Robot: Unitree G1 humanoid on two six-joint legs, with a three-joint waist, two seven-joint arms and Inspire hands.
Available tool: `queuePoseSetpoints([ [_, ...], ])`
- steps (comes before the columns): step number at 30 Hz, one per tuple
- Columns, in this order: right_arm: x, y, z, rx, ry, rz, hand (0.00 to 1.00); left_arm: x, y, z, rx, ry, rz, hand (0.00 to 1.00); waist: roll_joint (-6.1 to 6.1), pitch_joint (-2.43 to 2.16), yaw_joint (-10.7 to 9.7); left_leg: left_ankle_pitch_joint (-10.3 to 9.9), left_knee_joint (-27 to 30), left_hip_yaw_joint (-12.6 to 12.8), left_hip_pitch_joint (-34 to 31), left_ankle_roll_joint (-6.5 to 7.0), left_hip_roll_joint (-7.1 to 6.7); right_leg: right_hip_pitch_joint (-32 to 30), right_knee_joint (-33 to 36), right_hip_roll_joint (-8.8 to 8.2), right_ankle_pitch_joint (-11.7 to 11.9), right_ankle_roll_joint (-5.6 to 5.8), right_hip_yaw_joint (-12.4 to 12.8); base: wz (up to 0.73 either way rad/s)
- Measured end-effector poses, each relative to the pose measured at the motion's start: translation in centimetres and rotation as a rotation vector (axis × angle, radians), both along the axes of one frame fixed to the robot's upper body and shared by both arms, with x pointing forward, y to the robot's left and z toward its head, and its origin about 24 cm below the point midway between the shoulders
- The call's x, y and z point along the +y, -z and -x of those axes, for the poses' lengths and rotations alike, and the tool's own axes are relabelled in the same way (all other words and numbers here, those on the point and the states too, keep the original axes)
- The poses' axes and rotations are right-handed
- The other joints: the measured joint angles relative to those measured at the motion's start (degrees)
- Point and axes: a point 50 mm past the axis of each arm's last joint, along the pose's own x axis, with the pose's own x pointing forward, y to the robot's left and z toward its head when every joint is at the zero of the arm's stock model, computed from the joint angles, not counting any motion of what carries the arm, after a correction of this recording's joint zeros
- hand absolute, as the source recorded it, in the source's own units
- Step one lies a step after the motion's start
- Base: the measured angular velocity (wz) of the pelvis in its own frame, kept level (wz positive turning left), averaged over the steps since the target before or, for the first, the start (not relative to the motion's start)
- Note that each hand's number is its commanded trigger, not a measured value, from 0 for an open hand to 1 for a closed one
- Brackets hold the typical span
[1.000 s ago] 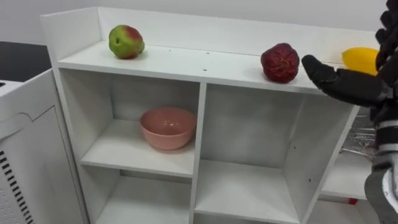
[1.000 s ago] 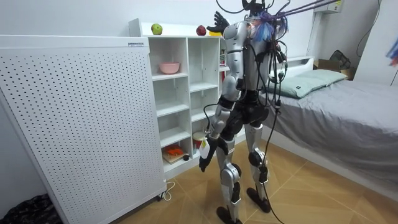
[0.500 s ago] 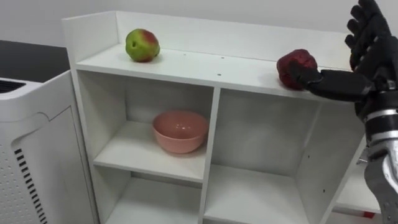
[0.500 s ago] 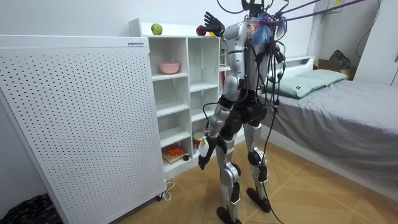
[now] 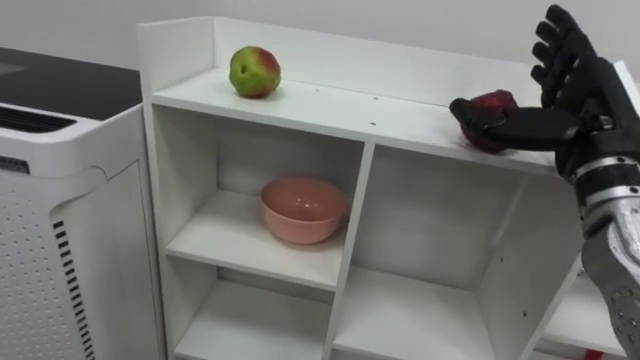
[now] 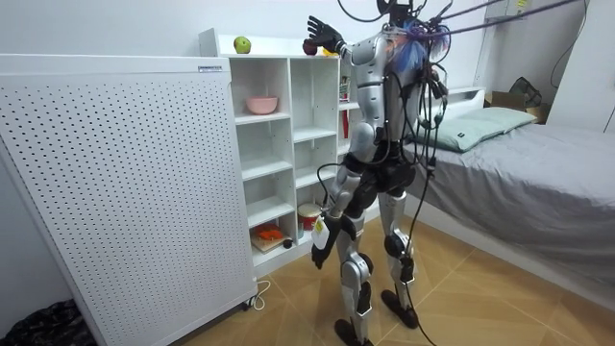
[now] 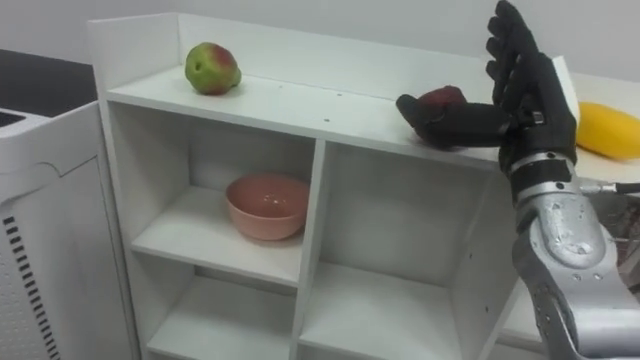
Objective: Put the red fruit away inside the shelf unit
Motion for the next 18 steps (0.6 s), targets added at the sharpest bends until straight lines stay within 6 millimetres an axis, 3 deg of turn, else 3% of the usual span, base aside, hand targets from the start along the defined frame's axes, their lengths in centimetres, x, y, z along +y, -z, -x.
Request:
queuePoseSetpoints([
  [8, -1.7, 1.8, -0.8, 0.11, 0.024, -0.049, 0.0, 0.1, 0.0, 0.2, 0.023, -0.012, -0.015, 0.0, 0.13, -0.05, -0.1, 0.5, 1.7, -0.5, -1.9, -0.13, -0.06, -0.9, 0.2, -0.1, 0.1, -0.24, -1.3, 0.03],
  [14, -1.9, 2.4, -1.0, 0.149, 0.009, -0.011, 0.0, 0.3, 0.0, 0.1, 0.021, -0.01, -0.021, 0.0, -0.49, -0.48, 0.3, 0.5, 2.0, -0.5, -2.2, -0.12, -0.08, -0.9, 0.3, -0.13, 0.2, -0.35, -1.3, 0.0],
  [18, -1.8, 2.5, -1.1, 0.158, -0.004, 0.004, 0.0, 0.4, -0.1, 0.0, 0.017, -0.008, -0.023, 0.0, -0.39, -0.41, 0.4, 0.5, 2.2, -0.5, -2.1, -0.11, -0.1, -0.8, 0.3, -0.14, 0.2, -0.39, -1.3, 0.0],
])
